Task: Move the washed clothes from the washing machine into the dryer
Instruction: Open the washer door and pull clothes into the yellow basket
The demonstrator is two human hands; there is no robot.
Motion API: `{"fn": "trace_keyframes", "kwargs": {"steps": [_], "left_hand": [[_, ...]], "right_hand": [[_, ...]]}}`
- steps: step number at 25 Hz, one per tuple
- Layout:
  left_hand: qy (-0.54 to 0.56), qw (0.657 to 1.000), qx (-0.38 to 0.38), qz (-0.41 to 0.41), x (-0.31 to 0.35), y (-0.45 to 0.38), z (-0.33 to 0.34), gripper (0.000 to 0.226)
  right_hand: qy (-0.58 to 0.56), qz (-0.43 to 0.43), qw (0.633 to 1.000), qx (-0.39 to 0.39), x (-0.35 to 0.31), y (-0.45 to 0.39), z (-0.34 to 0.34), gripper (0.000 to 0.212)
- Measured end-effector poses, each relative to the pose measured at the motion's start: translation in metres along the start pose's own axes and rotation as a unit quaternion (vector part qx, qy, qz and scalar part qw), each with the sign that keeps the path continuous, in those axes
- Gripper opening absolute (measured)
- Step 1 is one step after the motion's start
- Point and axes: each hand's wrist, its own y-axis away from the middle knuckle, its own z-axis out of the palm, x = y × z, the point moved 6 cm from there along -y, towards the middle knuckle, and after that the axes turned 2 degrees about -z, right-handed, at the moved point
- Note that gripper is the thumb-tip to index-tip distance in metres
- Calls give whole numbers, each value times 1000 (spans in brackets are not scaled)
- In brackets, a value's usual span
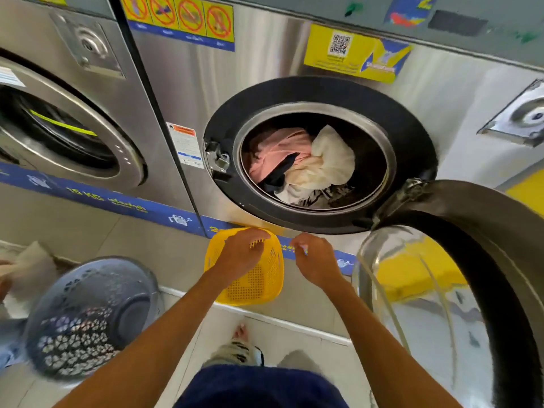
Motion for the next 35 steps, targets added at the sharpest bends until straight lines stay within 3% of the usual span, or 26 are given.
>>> {"fn": "trace_keyframes", "kwargs": {"steps": [10,16,21,23,25,27,28,30,32,35], "left_hand": [[22,998,-44,-43,-9,-70,-6,31],[107,988,-44,-101,-14,-126,21,33],[117,982,-8,-146,-58,-183,27,32],[119,980,-2,-163,-82,-190,35,30],[120,979,-4,-166,-100,-191,44,30],[107,981,-15,-160,-110,-189,51,30],[102,982,-17,-159,-114,-187,52,30],[103,980,-14,-170,-122,-179,51,28],[119,975,-5,-190,-127,-171,52,26],[220,944,12,-247,-116,-170,63,32]], "right_hand": [[-13,53,997,-52,-1,-85,-2,21],[-27,30,996,-78,28,-146,12,26],[11,55,998,-2,77,-235,30,69],[30,68,997,-11,88,-264,36,84],[-16,89,995,-31,97,-293,45,99],[-57,161,985,5,117,-313,52,108],[-37,207,977,24,130,-314,54,105],[-5,250,968,24,146,-299,59,78],[-31,211,977,13,138,-276,68,43],[-125,122,985,-14,91,-219,84,36]]}}
